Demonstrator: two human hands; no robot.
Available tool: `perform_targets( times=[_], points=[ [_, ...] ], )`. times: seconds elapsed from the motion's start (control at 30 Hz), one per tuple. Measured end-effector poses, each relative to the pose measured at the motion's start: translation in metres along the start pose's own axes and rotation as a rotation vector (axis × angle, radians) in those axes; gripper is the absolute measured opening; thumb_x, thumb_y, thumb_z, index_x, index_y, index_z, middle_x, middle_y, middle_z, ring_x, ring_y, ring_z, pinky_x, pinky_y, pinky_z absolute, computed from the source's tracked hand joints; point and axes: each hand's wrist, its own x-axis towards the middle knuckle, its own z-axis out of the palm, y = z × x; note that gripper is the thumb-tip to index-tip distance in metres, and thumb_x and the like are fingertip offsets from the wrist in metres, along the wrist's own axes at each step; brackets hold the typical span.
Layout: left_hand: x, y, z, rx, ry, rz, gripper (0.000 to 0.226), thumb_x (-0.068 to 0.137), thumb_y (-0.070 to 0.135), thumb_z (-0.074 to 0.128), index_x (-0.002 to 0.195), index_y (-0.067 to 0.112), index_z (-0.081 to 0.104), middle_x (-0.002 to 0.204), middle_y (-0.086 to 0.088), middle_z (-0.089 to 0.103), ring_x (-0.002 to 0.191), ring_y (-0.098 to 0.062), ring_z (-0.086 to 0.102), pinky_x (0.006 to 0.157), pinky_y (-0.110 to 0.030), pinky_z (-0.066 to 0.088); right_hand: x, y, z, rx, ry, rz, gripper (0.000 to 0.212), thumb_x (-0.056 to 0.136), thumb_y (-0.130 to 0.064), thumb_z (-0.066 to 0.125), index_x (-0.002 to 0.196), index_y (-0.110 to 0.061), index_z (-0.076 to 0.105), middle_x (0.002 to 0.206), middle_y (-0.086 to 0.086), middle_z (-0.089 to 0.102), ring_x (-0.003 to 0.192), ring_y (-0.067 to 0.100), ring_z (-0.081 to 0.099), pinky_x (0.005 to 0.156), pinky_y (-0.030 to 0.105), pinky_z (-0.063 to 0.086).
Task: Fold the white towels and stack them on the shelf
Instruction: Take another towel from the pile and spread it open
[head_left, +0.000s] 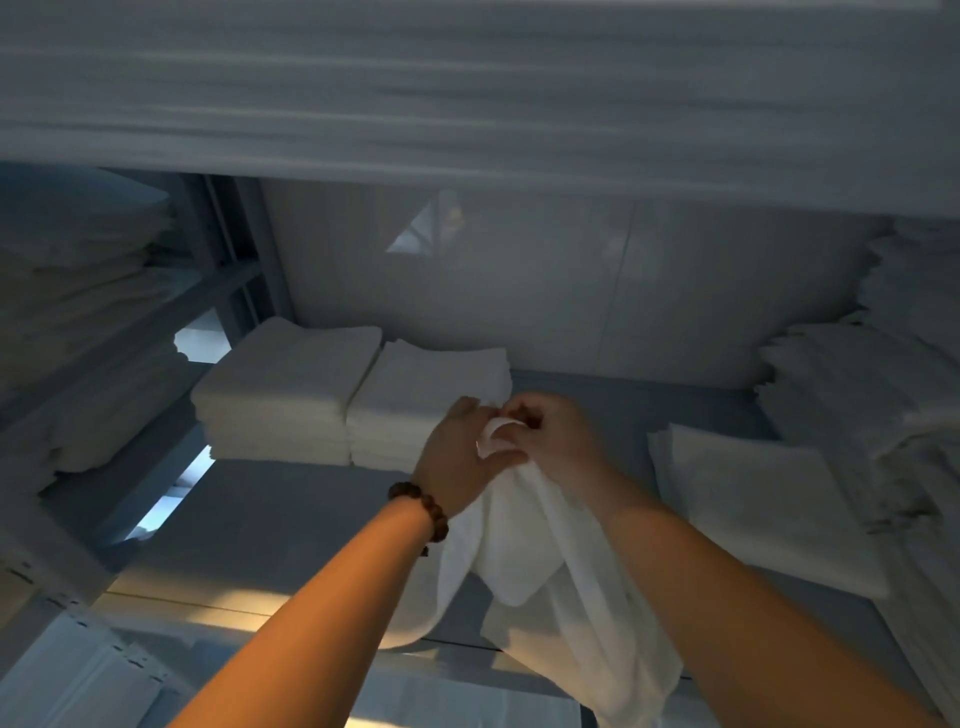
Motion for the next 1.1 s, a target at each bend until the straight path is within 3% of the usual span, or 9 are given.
perform_targets(
  times=[0.13,0.3,0.43,0.53,0.6,0.7,0.8,0.93,1.1],
  points=[
    [0.008,0.000,-0.004,0.035,0.087,-0.110,0.033,0.081,0.044,0.067,0.070,0.014,0.060,0.071,0.008,0.051,0.068,-0.005,0.049,0.061,-0.010,0.035,-0.009,0.004,0.002,0.079,0.088,0.003,0.014,0.073,-0.011,0.074,0.078,-0.007,0.062,0.070,-0.003,0.059,0.059,-0.003,0.049,0.057,0.009,0.038],
    [0.021,-0.005,-0.021,0.181,0.075,-0.096,0.016,0.086,0.015,0.063,0.087,0.000,0.069,0.086,-0.010,0.064,0.078,-0.019,0.058,0.061,-0.013,0.031,-0.028,0.029,0.005,0.006,0.083,0.036,0.010,0.084,-0.015,0.066,0.076,-0.020,0.061,0.067,-0.012,0.057,0.059,-0.008,0.051,0.058,0.006,0.038],
    [0.033,-0.010,-0.041,0.200,0.138,-0.155,0.016,0.088,0.013,0.060,0.084,0.001,0.069,0.080,-0.012,0.066,0.067,-0.019,0.059,0.060,-0.022,0.042,-0.049,0.065,0.004,-0.094,0.009,0.145,0.019,0.080,-0.016,0.069,0.068,-0.027,0.059,0.061,-0.013,0.053,0.056,-0.003,0.046,0.055,0.011,0.035],
    [0.039,-0.020,-0.055,0.152,0.220,-0.249,0.020,0.088,0.017,0.061,0.080,0.001,0.069,0.071,-0.012,0.066,0.055,-0.014,0.058,0.048,-0.014,0.045,-0.068,0.096,0.000,-0.219,-0.040,0.265,0.009,0.079,-0.019,0.070,0.072,-0.018,0.064,0.066,-0.004,0.059,0.063,0.010,0.054,0.062,0.024,0.043],
    [0.041,-0.028,-0.061,0.120,0.273,-0.309,0.018,0.088,0.018,0.062,0.088,0.002,0.071,0.078,-0.013,0.069,0.058,-0.017,0.063,0.051,-0.016,0.048,-0.078,0.112,-0.004,-0.286,-0.090,0.346,0.011,0.082,-0.021,0.069,0.078,-0.011,0.068,0.070,0.000,0.062,0.066,0.015,0.058,0.066,0.029,0.049],
    [0.038,-0.040,-0.056,0.212,0.115,-0.323,0.021,0.087,0.023,0.063,0.098,0.006,0.070,0.094,-0.008,0.065,0.089,-0.024,0.063,0.074,-0.025,0.044,-0.081,0.114,-0.013,-0.110,-0.049,0.449,0.013,0.087,-0.016,0.063,0.085,-0.003,0.066,0.075,0.009,0.065,0.070,0.023,0.062,0.069,0.038,0.055],
    [0.020,-0.041,-0.040,0.075,0.030,-0.357,0.041,0.079,0.030,0.074,0.112,0.010,0.063,0.120,-0.001,0.048,0.118,-0.016,0.043,0.095,-0.014,0.025,-0.066,0.089,-0.021,0.133,0.075,0.465,0.016,0.089,-0.012,0.060,0.090,0.004,0.062,0.083,0.023,0.066,0.072,0.032,0.068,0.064,0.040,0.059],
    [-0.011,-0.024,-0.009,0.035,0.166,-0.210,0.034,0.076,0.031,0.076,0.102,0.012,0.067,0.109,0.008,0.049,0.114,-0.010,0.044,0.086,-0.004,0.023,-0.036,0.038,-0.018,0.450,0.184,0.446,0.018,0.090,-0.008,0.058,0.091,0.010,0.059,0.082,0.023,0.065,0.066,0.025,0.067,0.054,0.028,0.057],
    [-0.039,-0.001,0.030,0.101,-0.006,-0.118,0.041,0.079,0.047,0.066,0.107,0.017,0.063,0.104,0.011,0.052,0.096,-0.002,0.048,0.083,-0.016,0.038,-0.019,-0.004,-0.002,0.832,0.225,0.470,0.013,0.091,-0.001,0.054,0.078,0.003,0.057,0.072,0.017,0.063,0.061,0.019,0.067,0.055,0.025,0.058]
  ],
)
